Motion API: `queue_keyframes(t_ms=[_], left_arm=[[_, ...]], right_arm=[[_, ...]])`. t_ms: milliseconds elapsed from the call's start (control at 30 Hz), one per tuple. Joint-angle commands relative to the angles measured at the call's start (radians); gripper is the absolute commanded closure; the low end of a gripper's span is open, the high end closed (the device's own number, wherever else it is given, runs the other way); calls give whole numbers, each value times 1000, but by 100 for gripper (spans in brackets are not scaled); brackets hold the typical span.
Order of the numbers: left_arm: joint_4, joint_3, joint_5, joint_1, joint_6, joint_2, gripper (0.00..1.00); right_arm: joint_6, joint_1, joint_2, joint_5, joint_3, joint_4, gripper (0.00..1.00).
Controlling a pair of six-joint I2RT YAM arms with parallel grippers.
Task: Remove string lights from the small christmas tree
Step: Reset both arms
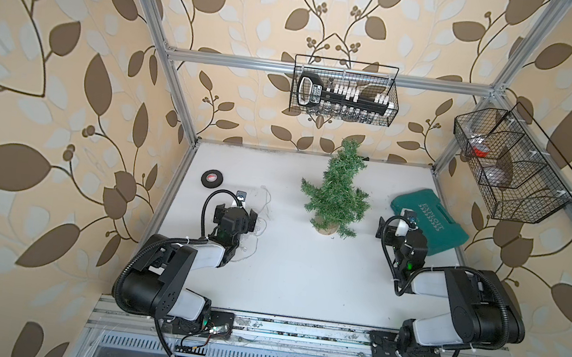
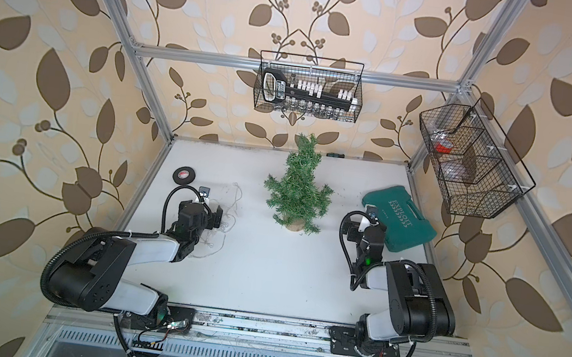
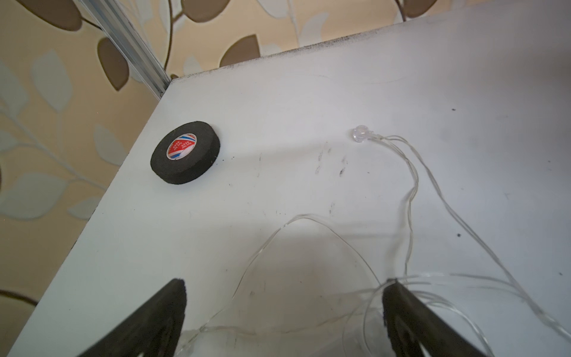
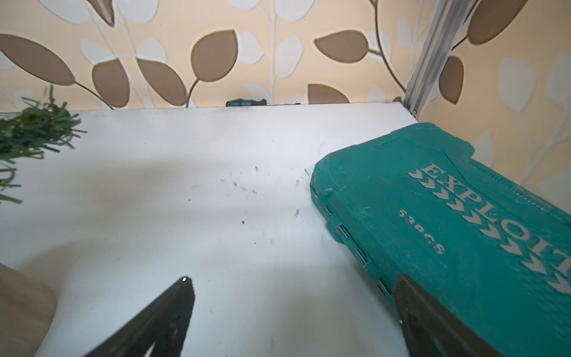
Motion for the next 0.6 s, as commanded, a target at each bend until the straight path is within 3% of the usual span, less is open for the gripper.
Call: queue_keyframes(t_ms=[0, 167, 233, 567], left_arm=[[119, -21, 59, 43, -25, -5, 1], [234, -39, 164, 119, -60, 99, 1], [118, -9, 203, 137, -80, 68, 1], [84, 15, 257, 164, -87, 74, 1]], right_arm=[[-9, 0, 5, -11, 5, 19, 0], [-9, 0, 5, -12, 5, 21, 0], [-9, 0, 3, -11, 5, 20, 0], [-9, 1, 4, -11, 5, 23, 0]])
